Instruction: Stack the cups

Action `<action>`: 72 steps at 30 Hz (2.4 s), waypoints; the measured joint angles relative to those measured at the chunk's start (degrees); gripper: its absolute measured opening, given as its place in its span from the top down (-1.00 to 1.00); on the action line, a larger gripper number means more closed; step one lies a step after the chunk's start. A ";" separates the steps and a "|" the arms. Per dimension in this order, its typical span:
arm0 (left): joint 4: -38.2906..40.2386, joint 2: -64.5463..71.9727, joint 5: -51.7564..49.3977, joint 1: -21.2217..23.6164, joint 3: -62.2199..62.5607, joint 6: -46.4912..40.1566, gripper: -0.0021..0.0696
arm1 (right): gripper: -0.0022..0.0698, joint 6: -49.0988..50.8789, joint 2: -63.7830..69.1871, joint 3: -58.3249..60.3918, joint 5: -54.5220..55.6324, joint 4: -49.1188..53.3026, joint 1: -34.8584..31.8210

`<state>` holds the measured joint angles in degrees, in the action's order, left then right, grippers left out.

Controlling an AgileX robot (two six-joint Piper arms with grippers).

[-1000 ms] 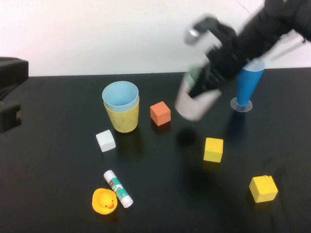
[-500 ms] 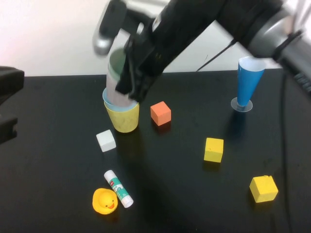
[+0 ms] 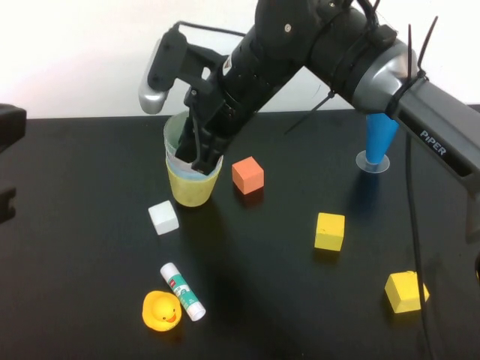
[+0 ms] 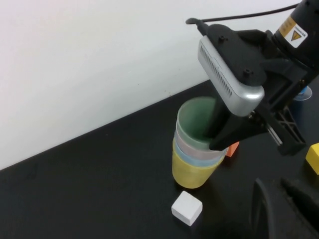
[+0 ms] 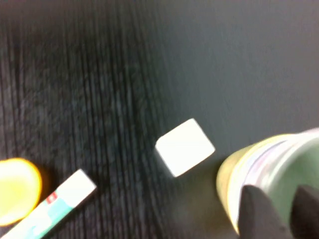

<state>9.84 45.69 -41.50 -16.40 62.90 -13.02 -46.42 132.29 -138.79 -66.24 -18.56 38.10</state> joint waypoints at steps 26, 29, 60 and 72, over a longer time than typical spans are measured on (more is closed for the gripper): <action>-5.41 -17.59 6.04 0.00 -5.60 -0.11 0.94 | 0.69 3.08 -16.69 -0.98 -2.32 9.08 0.14; -5.54 -22.41 7.78 0.00 -10.71 -0.11 0.94 | 0.86 4.96 -21.30 0.91 -3.54 11.34 0.27; -8.31 -46.59 11.74 0.00 -43.86 12.03 0.94 | 0.92 21.73 -84.65 96.06 30.53 21.66 0.27; -8.53 -46.59 12.16 0.00 -48.34 12.03 0.94 | 0.94 22.90 -87.45 105.61 25.76 16.06 0.27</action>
<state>1.31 -0.90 -29.34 -16.40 14.56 -0.99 -23.52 44.84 -33.18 -40.48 -2.50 38.37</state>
